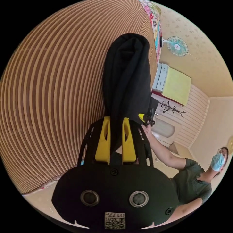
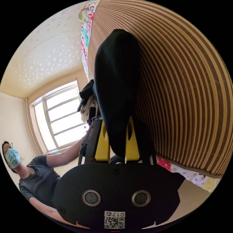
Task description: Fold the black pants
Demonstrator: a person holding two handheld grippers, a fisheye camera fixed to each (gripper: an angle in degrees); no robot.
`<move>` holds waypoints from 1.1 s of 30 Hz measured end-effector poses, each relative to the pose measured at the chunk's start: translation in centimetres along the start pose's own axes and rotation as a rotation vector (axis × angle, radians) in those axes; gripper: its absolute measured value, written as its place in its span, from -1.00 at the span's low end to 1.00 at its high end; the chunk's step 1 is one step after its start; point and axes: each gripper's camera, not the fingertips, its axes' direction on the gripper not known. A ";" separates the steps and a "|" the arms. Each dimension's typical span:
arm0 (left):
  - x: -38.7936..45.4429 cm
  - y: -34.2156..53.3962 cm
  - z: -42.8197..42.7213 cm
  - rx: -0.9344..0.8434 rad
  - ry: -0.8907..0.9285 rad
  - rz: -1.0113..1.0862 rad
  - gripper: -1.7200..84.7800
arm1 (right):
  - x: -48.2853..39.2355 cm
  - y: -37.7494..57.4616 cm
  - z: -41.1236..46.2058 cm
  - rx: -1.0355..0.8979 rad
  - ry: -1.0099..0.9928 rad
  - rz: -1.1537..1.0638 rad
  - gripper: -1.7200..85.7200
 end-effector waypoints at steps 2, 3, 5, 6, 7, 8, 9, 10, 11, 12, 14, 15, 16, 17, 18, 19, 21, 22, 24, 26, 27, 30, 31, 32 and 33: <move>1.1 2.0 0.8 -0.076 0.017 0.045 -0.81 | -0.5 3.6 -2.0 0.025 -0.062 -0.003 -0.75; 2.2 3.4 1.6 -0.125 0.032 0.080 -0.81 | -0.6 4.6 -2.7 0.032 -0.082 -0.005 -0.76; 4.0 5.1 3.3 -0.191 0.084 0.125 -0.81 | -2.0 8.0 -5.8 0.038 -0.109 -0.031 -0.80; 5.1 5.8 4.6 -0.228 0.127 0.144 -0.81 | -2.5 8.8 -6.6 0.034 -0.109 -0.049 -0.80; 6.6 6.1 6.1 -0.263 0.161 0.161 -0.81 | -3.7 10.0 -8.5 0.026 -0.103 -0.086 -0.81; 7.4 6.1 7.0 -0.282 0.172 0.170 -0.81 | -5.0 11.2 -10.6 0.024 -0.090 -0.121 -0.81; 9.5 5.8 9.1 -0.323 0.184 0.200 -0.81 | -5.6 11.6 -11.7 0.023 -0.079 -0.136 -0.81; 12.0 5.1 11.6 -0.367 0.186 0.246 -0.80 | -6.7 12.3 -14.2 0.023 -0.051 -0.162 -0.82; 13.5 4.6 12.9 -0.390 0.187 0.276 -0.80 | -7.9 12.9 -17.1 0.033 -0.013 -0.182 -0.82; 16.5 3.3 15.9 -0.432 0.193 0.338 -0.80 | -8.6 13.1 -18.6 0.042 0.009 -0.193 -0.82; 21.1 0.6 20.8 -0.483 0.203 0.418 -0.80 | -11.7 13.9 -25.2 0.098 0.113 -0.259 -0.82; 24.4 -1.4 24.1 -0.501 0.205 0.474 -0.80 | -12.6 14.0 -26.8 0.112 0.144 -0.279 -0.82; 27.8 -3.7 27.5 -0.508 0.208 0.527 -0.80 | -14.3 14.2 -30.1 0.144 0.214 -0.311 -0.82; 29.5 -4.9 29.2 -0.506 0.209 0.547 -0.80 | -15.8 14.2 -33.4 0.189 0.292 -0.320 -0.81; 32.6 -7.3 32.7 -0.495 0.208 0.577 -0.79 | -16.5 14.1 -35.0 0.216 0.337 -0.314 -0.81; 35.1 -9.6 36.2 -0.472 0.197 0.579 -0.79 | -17.5 13.9 -37.8 0.264 0.442 -0.289 -0.80; 37.8 -12.8 41.9 -0.457 0.142 0.547 -0.79 | -18.1 13.0 -40.7 0.328 0.700 -0.158 -0.78; 38.7 -14.3 45.9 -0.491 0.050 0.524 -0.80 | -18.0 12.5 -42.5 0.438 0.869 0.013 -0.78; 39.2 -15.1 51.7 -0.641 -0.076 0.541 -0.85 | -18.0 12.7 -43.8 0.640 1.026 0.234 -0.81; 38.1 -14.3 56.3 -0.816 -0.214 0.548 -0.86 | -18.0 12.6 -40.9 0.797 1.071 0.244 -0.88; 36.6 -13.3 57.9 -0.883 -0.312 0.544 -0.84 | -17.8 12.3 -39.7 0.817 1.068 0.227 -0.91; 30.2 -10.2 57.7 -0.962 -0.456 0.510 -0.84 | -13.2 8.2 -32.8 0.676 1.104 0.284 -0.94; 26.2 -9.0 56.1 -0.973 -0.490 0.448 -0.84 | -9.8 5.9 -30.5 0.561 1.142 0.384 -0.94; 24.0 -8.5 54.9 -0.974 -0.508 0.405 -0.84 | -7.5 4.5 -28.6 0.527 1.156 0.383 -0.95; 19.4 -7.3 52.0 -0.960 -0.548 0.300 -0.84 | -6.9 4.1 -27.9 0.519 1.167 0.369 -0.95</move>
